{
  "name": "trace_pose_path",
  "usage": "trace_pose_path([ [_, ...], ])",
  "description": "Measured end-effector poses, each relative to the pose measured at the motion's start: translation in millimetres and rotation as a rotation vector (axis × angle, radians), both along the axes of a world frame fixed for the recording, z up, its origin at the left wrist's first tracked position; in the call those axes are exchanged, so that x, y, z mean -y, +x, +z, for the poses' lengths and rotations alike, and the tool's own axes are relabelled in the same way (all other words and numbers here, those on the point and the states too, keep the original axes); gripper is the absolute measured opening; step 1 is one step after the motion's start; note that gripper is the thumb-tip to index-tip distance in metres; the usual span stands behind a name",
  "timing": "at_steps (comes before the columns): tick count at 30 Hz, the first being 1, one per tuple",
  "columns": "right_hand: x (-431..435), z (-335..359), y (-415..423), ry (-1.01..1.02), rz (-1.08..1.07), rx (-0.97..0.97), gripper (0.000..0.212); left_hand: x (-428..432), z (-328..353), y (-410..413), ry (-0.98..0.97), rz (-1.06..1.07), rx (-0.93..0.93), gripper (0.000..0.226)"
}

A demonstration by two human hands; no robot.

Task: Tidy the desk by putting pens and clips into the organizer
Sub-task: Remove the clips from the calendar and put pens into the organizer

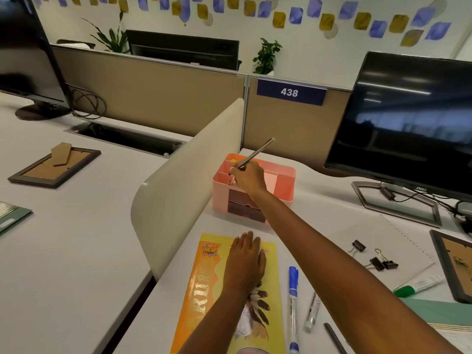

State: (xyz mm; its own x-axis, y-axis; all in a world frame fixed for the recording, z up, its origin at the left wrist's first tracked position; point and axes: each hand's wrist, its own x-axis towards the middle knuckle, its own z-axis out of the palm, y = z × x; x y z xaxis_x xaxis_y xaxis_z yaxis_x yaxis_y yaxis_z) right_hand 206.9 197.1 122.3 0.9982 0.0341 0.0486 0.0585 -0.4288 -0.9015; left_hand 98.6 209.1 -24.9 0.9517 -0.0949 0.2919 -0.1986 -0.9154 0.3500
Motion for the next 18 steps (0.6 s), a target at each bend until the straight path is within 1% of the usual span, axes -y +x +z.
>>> trace_pose_path([
  [2, -2.0, -8.0, 3.2, -0.048, 0.008, -0.028, 0.02, 0.1, -1.0, -0.1, -0.005, -0.001, 0.001, 0.042],
  [4, -2.0, -12.6, 3.4, -0.052, 0.022, -0.058, 0.021, -0.1, -1.6, 0.0, -0.007, -0.001, 0.0, 0.043],
  [7, -1.0, -12.1, 3.5, -0.063, 0.036, -0.06, 0.023, -0.2, -2.4, 0.9, -0.003, 0.005, -0.003, 0.043],
  [11, -3.3, -10.2, 4.4, -0.132, 0.084, -0.056, 0.026, -0.1, -3.7, 0.8, -0.003, 0.008, -0.002, 0.044],
  [18, -2.2, -12.2, 6.3, -0.141, 0.08, -0.014, 0.017, 0.1, -1.2, -0.2, 0.002, -0.001, -0.01, 0.044],
])
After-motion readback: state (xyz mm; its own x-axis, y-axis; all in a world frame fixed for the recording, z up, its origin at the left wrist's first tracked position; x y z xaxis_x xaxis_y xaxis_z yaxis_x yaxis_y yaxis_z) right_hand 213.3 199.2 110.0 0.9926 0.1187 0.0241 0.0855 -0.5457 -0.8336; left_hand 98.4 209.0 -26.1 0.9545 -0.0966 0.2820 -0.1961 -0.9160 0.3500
